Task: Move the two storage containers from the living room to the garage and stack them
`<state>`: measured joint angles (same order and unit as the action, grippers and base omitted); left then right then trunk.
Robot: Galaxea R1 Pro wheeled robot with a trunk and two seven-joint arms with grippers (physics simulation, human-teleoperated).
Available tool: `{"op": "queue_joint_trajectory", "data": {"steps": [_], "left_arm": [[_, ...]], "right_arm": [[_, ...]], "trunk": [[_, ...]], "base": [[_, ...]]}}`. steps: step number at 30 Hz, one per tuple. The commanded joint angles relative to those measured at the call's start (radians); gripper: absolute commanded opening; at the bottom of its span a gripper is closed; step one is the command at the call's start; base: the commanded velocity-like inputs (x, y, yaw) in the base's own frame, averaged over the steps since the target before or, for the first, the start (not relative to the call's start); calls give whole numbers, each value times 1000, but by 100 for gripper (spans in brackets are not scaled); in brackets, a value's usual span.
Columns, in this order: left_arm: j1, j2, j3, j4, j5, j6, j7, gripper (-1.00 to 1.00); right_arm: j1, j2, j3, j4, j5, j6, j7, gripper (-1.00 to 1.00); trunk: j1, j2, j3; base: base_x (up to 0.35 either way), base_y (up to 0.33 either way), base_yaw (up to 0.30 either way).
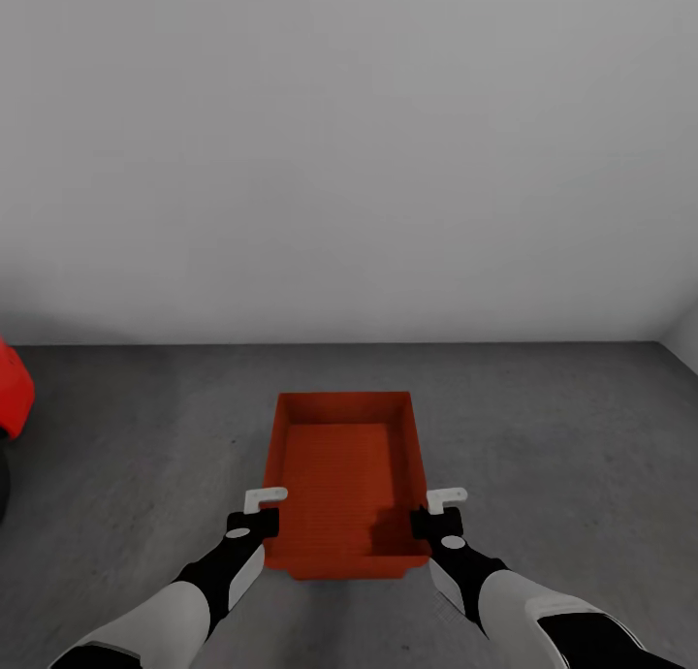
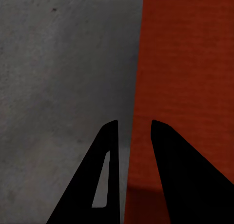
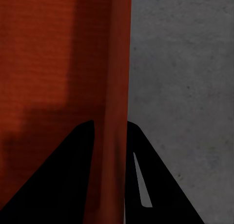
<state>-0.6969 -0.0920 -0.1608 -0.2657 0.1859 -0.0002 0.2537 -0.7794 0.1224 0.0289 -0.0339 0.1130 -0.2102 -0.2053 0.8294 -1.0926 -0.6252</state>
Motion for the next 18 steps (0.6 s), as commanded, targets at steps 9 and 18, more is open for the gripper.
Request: {"op": "queue_joint_trajectory", "data": {"steps": [9,18], "left_arm": [[-1,0,26,-56,-10,-13,12,-100],[-1,0,26,-56,-10,-12,12,-100]], "right_arm": [[0,0,-10,4,14,3,-1,-100],[0,1,-10,3,14,3,-1,-100]], "trunk": [[0,-1,-1],[0,-1,-1]], "base": [[11,0,0],[0,0,0]]}}
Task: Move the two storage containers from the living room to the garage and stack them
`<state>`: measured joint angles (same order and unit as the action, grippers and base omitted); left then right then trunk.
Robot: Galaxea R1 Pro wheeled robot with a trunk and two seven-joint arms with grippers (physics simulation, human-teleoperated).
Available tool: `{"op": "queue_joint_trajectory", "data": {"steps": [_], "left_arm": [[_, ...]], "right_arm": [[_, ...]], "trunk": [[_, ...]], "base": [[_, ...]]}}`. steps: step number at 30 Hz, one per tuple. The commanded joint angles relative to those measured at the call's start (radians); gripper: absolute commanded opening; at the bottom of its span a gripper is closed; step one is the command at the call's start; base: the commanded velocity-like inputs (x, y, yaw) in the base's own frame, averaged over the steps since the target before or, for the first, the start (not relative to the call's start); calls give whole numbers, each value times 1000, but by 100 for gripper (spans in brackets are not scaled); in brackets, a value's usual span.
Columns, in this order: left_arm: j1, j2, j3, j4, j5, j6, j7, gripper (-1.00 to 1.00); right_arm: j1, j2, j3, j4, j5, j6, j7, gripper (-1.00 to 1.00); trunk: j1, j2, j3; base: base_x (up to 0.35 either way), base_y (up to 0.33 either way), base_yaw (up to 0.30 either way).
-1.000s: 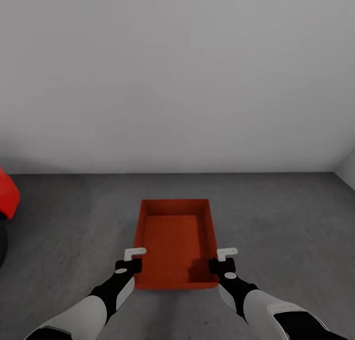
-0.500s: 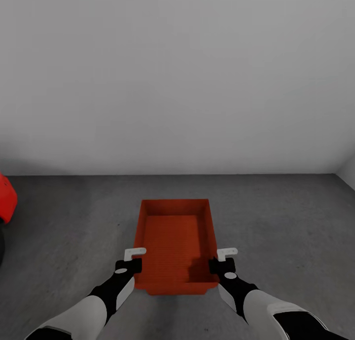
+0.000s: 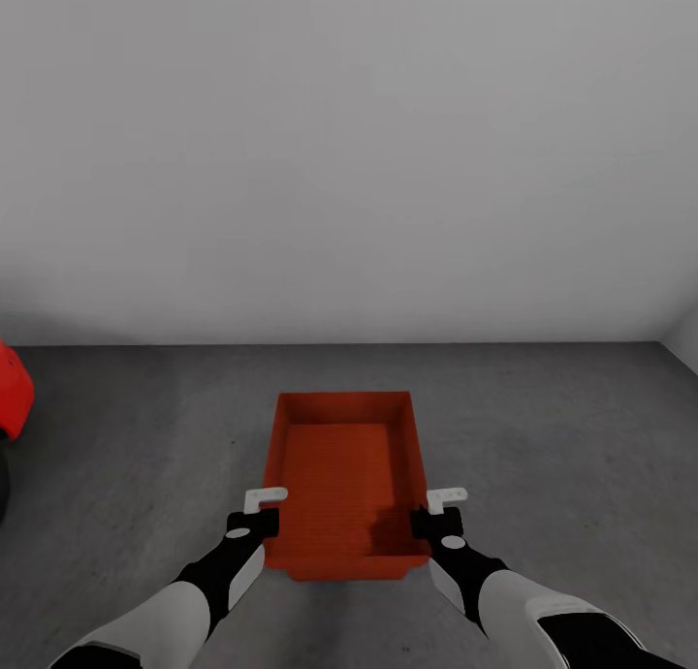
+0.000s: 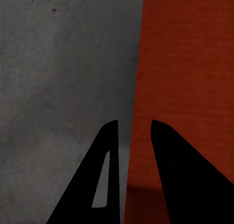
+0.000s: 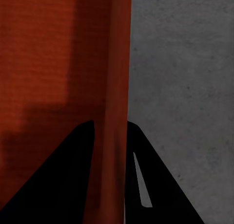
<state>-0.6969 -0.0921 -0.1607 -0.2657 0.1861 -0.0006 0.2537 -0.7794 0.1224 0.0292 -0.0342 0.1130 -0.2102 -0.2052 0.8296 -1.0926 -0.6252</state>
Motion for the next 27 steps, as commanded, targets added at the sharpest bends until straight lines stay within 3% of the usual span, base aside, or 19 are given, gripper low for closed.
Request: {"op": "queue_joint_trajectory", "data": {"steps": [1,27], "left_arm": [[-1,0,26,-56,-10,-12,12,-100],[-1,0,26,-56,-10,-13,12,-100]], "right_arm": [[0,1,-11,4,14,3,-1,-100],[0,0,-11,4,14,3,0,-100]], "trunk": [[0,-1,-1],[0,-1,-1]], "base": [[0,0,0],[25,0,0]]}}
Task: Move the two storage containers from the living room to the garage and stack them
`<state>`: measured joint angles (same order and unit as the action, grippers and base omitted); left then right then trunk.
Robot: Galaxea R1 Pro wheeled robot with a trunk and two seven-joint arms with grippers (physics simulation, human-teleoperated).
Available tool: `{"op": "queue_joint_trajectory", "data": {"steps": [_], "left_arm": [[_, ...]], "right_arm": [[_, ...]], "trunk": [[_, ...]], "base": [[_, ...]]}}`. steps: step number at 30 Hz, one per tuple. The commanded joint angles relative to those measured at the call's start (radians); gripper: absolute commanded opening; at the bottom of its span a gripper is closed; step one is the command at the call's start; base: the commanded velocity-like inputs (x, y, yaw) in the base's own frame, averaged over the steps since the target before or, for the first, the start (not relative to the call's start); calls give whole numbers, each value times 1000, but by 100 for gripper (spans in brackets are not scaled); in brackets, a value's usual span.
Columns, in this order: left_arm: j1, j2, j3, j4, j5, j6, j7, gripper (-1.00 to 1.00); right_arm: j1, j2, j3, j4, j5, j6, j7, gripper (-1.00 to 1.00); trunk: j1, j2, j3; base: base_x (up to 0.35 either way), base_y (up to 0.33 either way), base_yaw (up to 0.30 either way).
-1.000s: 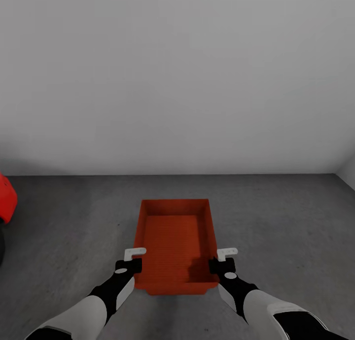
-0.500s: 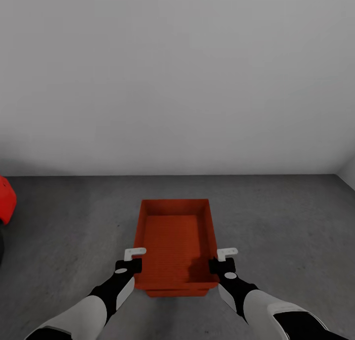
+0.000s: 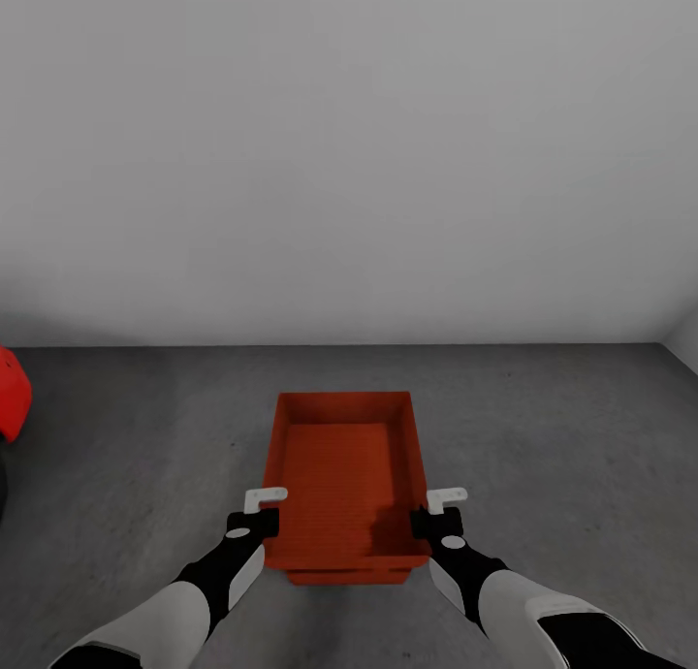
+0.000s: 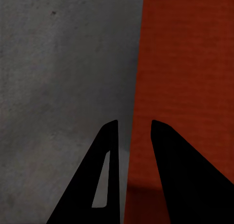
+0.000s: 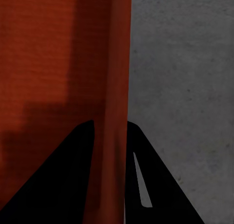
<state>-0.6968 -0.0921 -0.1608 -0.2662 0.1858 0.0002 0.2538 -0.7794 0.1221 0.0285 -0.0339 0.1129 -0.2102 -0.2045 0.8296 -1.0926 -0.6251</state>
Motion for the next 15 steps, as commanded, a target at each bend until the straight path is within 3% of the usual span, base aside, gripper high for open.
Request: {"op": "queue_joint_trajectory", "data": {"steps": [1,15], "left_arm": [[-1,0,26,-56,-9,-13,12,-100],[-1,0,26,-56,-9,-13,12,-100]], "right_arm": [[0,1,-10,4,14,3,-1,-100],[0,1,-10,3,15,3,-1,-100]], "trunk": [[0,-1,-1],[0,-1,-1]], "base": [[6,0,0],[32,0,0]]}}
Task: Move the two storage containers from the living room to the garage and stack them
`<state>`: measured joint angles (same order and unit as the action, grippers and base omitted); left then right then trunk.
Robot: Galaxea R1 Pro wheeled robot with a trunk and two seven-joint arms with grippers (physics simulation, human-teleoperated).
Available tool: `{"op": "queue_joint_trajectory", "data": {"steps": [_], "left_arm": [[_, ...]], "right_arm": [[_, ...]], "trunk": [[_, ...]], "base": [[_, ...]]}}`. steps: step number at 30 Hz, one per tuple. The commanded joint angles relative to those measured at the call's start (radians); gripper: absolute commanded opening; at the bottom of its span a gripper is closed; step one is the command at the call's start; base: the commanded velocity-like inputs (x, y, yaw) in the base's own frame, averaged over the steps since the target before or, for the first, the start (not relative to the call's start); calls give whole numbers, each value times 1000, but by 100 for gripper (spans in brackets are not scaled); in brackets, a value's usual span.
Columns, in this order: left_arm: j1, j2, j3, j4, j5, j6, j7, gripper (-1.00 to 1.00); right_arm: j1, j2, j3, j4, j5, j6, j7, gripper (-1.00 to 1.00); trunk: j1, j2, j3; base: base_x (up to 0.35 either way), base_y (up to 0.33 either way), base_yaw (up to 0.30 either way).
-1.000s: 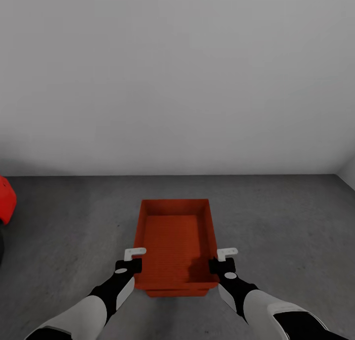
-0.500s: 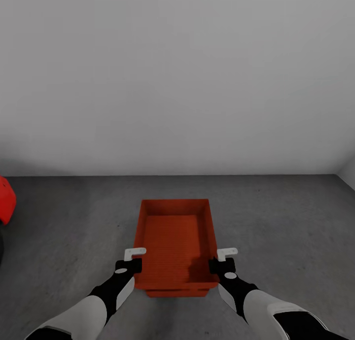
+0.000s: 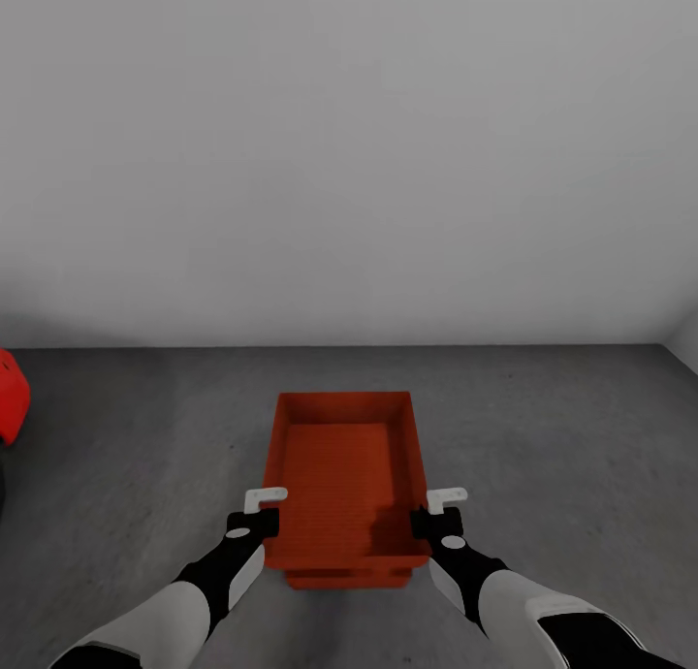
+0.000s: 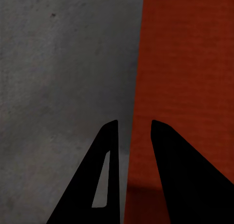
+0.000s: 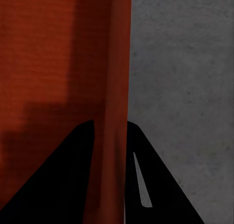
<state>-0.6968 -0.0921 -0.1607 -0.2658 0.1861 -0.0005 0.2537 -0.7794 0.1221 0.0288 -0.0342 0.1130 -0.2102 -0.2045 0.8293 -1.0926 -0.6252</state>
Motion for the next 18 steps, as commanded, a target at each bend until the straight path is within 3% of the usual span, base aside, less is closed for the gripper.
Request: {"op": "queue_joint_trajectory", "data": {"steps": [1,18], "left_arm": [[-1,0,26,-56,-10,-13,12,-100],[-1,0,26,-56,-10,-12,12,-100]], "right_arm": [[0,1,-10,4,14,3,-1,-100],[0,1,-10,4,15,3,-1,-100]], "trunk": [[0,0,-1],[0,0,-1]], "base": [[122,0,0],[16,0,0]]}}
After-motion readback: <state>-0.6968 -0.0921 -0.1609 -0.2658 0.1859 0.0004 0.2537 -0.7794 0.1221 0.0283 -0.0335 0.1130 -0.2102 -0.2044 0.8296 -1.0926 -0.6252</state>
